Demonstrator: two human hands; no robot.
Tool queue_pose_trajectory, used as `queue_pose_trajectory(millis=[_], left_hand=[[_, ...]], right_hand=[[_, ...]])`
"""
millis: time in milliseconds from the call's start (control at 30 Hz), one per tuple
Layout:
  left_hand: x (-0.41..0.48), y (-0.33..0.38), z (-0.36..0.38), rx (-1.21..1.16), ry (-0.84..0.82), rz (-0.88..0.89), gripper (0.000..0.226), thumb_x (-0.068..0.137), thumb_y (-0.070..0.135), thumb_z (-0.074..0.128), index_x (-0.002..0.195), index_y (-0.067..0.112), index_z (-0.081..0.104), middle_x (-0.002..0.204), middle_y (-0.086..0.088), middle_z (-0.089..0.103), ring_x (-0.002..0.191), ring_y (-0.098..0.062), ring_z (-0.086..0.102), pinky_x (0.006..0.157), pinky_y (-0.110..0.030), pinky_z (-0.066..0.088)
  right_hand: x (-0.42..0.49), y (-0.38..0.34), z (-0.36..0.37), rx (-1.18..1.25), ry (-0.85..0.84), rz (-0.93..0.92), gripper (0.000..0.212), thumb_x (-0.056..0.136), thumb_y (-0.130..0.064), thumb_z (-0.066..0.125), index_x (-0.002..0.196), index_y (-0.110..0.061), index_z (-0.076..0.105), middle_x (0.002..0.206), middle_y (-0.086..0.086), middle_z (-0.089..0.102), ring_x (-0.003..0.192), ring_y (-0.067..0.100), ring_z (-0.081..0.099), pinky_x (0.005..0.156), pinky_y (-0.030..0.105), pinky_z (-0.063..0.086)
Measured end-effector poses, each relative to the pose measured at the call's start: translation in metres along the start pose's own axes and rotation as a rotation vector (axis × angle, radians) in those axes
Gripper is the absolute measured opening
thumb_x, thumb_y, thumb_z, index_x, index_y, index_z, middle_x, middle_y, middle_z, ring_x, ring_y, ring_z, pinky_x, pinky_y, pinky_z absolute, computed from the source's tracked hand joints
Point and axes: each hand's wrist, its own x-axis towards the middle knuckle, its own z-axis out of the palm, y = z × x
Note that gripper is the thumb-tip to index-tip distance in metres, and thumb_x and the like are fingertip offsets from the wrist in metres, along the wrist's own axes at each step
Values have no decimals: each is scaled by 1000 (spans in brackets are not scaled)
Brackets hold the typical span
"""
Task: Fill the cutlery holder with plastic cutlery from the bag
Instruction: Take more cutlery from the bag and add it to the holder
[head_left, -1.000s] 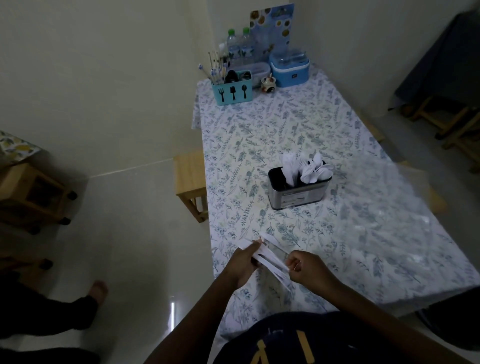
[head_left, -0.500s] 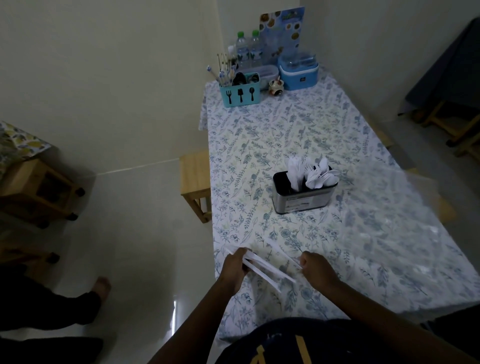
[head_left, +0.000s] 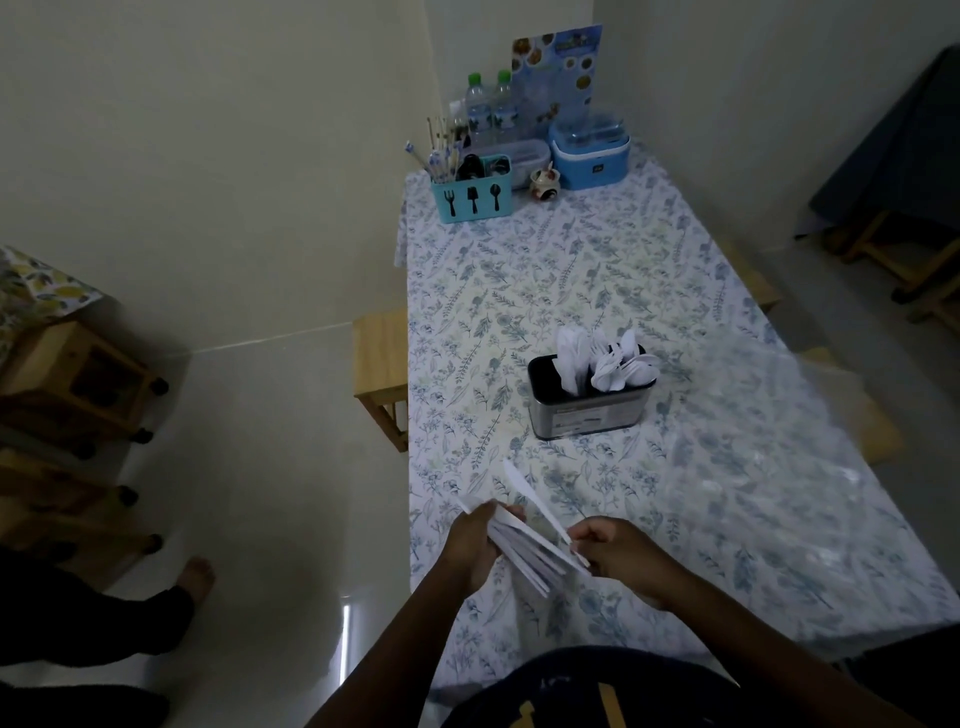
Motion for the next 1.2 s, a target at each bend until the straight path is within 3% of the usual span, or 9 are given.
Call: queue_pose_trajectory(millis=[67, 133, 200, 400, 500, 633, 800, 1000, 1200], left_hand=[[1, 1, 9, -45, -20, -7, 33, 101, 15, 43, 100, -6, 69, 106, -26, 69, 102, -40, 64, 95, -48, 51], [-1, 4, 18, -114, -39, -8, 30, 101, 15, 45, 117, -6, 58, 106, -24, 70, 100, -35, 68, 84, -43, 58], [-5, 7, 28, -158, -85, 5, 26, 101, 15, 44, 118, -3, 54, 102, -22, 72, 93, -32, 71, 73, -40, 60], [-5, 8, 52, -111, -80, 50, 28, 100, 17, 49, 116, -5, 56, 115, -27, 65, 103, -38, 67, 82, -47, 59], [-7, 7, 63, -140, -41, 117, 23, 99, 10, 49, 115, -4, 57, 104, -24, 66, 95, -35, 68, 78, -44, 60], [-7, 5, 88, -80, 13, 169, 16, 98, 11, 51, 104, 0, 61, 95, -18, 66, 96, -33, 64, 90, -47, 54], [-16, 2, 113, -73, -27, 199, 11, 94, 9, 57, 93, 2, 66, 87, -14, 69, 81, -23, 72, 78, -37, 60], [-27, 0, 125, -116, -102, 127, 19, 99, 5, 46, 91, 3, 63, 77, -9, 65, 82, -26, 64, 70, -32, 60], [-35, 9, 129, 198, -199, 131, 15, 80, 23, 75, 85, 9, 72, 87, -16, 71, 90, -31, 68, 91, -47, 52]], right_hand=[[-2, -2, -5, -4, 0, 1, 11, 88, -9, 60, 94, -6, 70, 79, 7, 63, 70, 15, 57, 67, 25, 51], [-3, -3, -10, 2, 3, 9, 12, 88, -9, 61, 92, -7, 72, 80, 9, 65, 69, 16, 57, 65, 25, 51], [-4, -5, -15, 41, 6, 25, 11, 87, -9, 63, 91, -8, 73, 78, 11, 64, 67, 18, 56, 64, 25, 50], [-10, -12, -27, 56, -1, 14, 9, 86, -9, 64, 86, -7, 73, 78, 11, 66, 66, 17, 57, 65, 25, 50], [-14, -17, -29, -201, 74, -104, 12, 90, -24, 61, 91, -14, 66, 86, 5, 63, 73, 13, 57, 66, 21, 42], [-18, -15, -36, -489, -49, -171, 60, 78, -56, 66, 121, -17, 50, 117, 4, 56, 106, 20, 57, 74, 26, 40], [-26, -15, -42, -320, -147, -139, 26, 91, -28, 59, 111, -13, 54, 82, 1, 66, 59, 8, 56, 63, 29, 47], [-34, -20, -60, -288, -213, -160, 28, 87, -38, 63, 87, -13, 50, 63, -3, 49, 48, 7, 45, 49, 22, 39], [-40, -20, -72, -215, -206, -126, 38, 78, -49, 71, 80, -16, 53, 56, 1, 52, 46, 12, 47, 44, 22, 39]])
